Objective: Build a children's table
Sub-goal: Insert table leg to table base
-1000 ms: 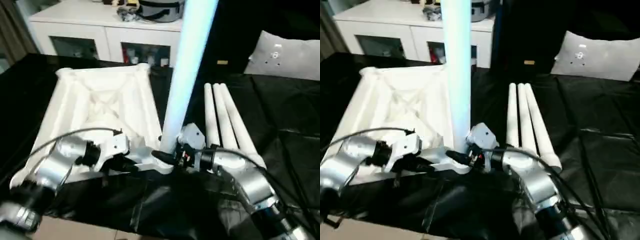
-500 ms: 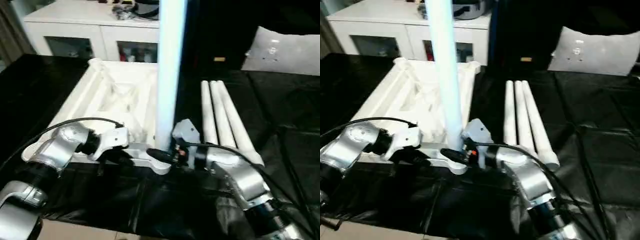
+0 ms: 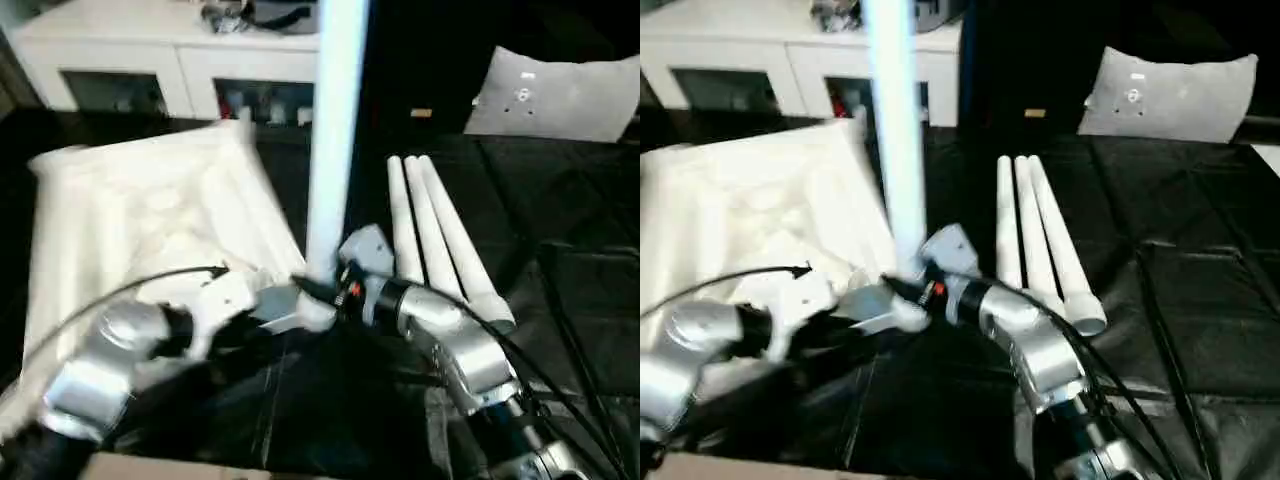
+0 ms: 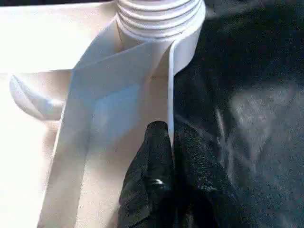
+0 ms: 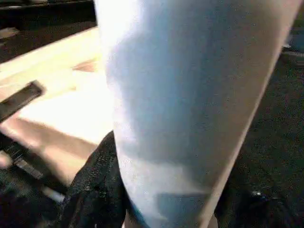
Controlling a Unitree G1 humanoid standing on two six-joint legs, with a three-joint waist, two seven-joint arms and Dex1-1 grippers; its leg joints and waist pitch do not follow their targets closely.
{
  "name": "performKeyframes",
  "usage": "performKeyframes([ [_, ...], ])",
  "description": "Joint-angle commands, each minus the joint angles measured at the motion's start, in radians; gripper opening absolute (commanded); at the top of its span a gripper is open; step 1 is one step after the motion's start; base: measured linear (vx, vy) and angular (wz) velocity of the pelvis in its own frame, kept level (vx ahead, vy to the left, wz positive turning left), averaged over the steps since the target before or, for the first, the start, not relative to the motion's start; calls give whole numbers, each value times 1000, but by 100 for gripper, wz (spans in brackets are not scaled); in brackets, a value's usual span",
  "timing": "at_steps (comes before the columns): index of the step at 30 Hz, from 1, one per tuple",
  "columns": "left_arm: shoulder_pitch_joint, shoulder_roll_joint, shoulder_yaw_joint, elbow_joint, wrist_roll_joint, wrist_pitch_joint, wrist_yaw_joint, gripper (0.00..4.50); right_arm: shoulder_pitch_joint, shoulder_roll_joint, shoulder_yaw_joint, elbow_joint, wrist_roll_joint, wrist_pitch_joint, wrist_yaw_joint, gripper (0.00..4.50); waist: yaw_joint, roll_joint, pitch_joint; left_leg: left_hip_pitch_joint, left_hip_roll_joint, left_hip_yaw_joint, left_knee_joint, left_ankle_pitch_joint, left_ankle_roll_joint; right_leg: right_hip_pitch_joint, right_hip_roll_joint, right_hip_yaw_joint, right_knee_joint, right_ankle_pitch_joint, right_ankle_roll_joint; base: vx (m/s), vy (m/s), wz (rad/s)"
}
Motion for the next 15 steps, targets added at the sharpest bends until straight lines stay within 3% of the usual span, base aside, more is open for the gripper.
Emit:
performKeyframes([
  [1,-20,-24,-40,-69,-3,5,24,0,38,1,37,112,-37,63,-16,191,4,7,-20,-5,54,-38,-94,-390,12,10,-90,61,-113,-633,-76,0,0,0],
  [2,-17,-24,-48,-71,9,9,36,0,37,3,39,116,-37,61,-14,191,4,4,-22,-8,55,-38,-96,-386,13,12,-88,60,-110,-607,-77,0,0,0],
  [3,-15,-19,-54,-65,24,9,46,0,35,6,42,120,-37,60,-12,191,7,10,-21,-7,57,-39,-97,-390,11,12,-89,61,-107,-596,-80,0,0,0],
  [4,-13,-13,-56,-60,36,11,55,0,36,9,43,121,-38,59,-11,191,6,5,-20,-7,55,-37,-96,-391,16,11,-88,61,-109,-588,-81,0,0,0],
  [5,-12,-9,-52,-54,43,17,63,0,37,9,45,121,-39,58,-10,191,7,6,-19,-7,55,-37,-96,-394,16,10,-89,61,-109,-592,-82,0,0,0],
  [13,-29,13,-32,-42,42,67,81,0,25,33,21,152,-34,42,-35,191,2,7,-14,-3,49,-43,-94,-443,9,2,-92,55,-125,-718,-41,0,0,0],
  [14,-31,15,-30,-41,38,75,81,0,23,34,19,157,-35,39,-34,226,0,9,-15,-1,50,-43,-95,-451,7,2,-91,53,-127,-720,-37,0,0,0],
  [15,-39,18,-20,-32,30,77,82,0,19,38,8,166,-31,32,-40,226,1,16,-17,-1,50,-44,-95,-452,7,3,-91,52,-126,-711,-38,0,0,0],
])
